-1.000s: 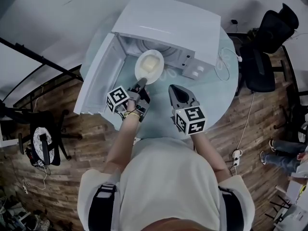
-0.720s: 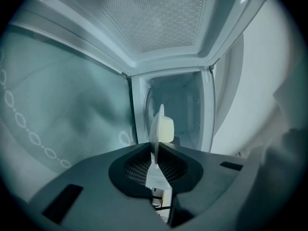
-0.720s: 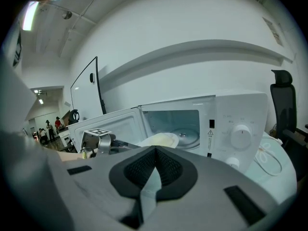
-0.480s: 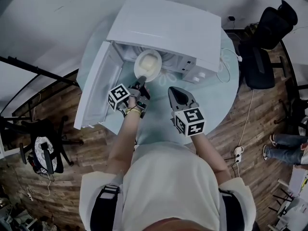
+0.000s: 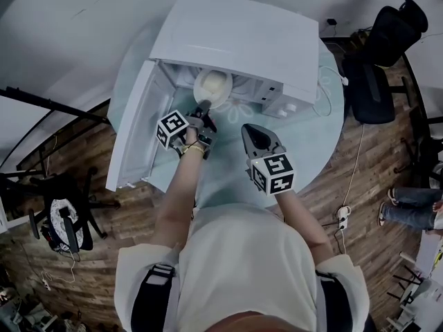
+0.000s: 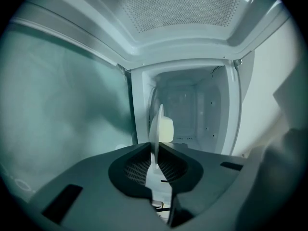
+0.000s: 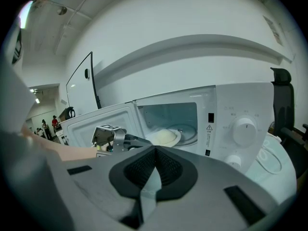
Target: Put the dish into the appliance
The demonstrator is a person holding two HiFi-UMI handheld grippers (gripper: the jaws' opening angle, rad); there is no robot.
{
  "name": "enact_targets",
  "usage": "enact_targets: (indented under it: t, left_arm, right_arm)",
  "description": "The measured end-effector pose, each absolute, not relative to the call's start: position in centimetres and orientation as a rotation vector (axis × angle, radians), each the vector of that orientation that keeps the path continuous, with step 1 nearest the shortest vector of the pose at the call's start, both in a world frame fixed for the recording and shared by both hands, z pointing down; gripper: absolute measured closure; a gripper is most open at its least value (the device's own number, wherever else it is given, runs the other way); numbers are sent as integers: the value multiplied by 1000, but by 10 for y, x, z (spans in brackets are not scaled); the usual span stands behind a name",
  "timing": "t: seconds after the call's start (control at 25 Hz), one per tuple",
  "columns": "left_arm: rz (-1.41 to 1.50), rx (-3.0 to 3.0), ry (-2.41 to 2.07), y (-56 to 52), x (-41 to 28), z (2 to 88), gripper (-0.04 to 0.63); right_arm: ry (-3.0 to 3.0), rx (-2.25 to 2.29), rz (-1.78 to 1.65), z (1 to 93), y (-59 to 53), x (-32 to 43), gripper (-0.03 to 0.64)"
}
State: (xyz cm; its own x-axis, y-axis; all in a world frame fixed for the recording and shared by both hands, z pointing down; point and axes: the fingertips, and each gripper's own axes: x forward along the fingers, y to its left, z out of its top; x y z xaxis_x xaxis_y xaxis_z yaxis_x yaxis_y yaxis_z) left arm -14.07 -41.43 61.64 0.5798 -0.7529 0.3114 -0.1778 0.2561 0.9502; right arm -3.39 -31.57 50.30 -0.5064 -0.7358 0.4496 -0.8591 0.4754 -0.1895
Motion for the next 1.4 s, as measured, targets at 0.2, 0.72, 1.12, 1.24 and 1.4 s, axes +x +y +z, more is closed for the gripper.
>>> enact_targets:
  t: [0.2,0.72,1.12,1.24,1.4]
  left_arm:
    - [-480,1272,-902,-426,-136,621,555]
    - [-438,1272,-918,-461,-125,626,555]
    - [-387,1296,-923,-468,-120,624,555]
    - [-374,1300,-937,-465,-120,626,540]
    - [-374,1295,-954,-457,-122,628,489]
  right_arm:
    - [-2410,1349,574,507,-316,-35,612]
    - [-2380,1359,583,514,-312,-30,612]
    - [-2382,1360,584,514,-307,-29,612]
    - [-2390,1353,581,513,-305,-30,612]
    - [-2396,1353,583,511,-300,-28,612]
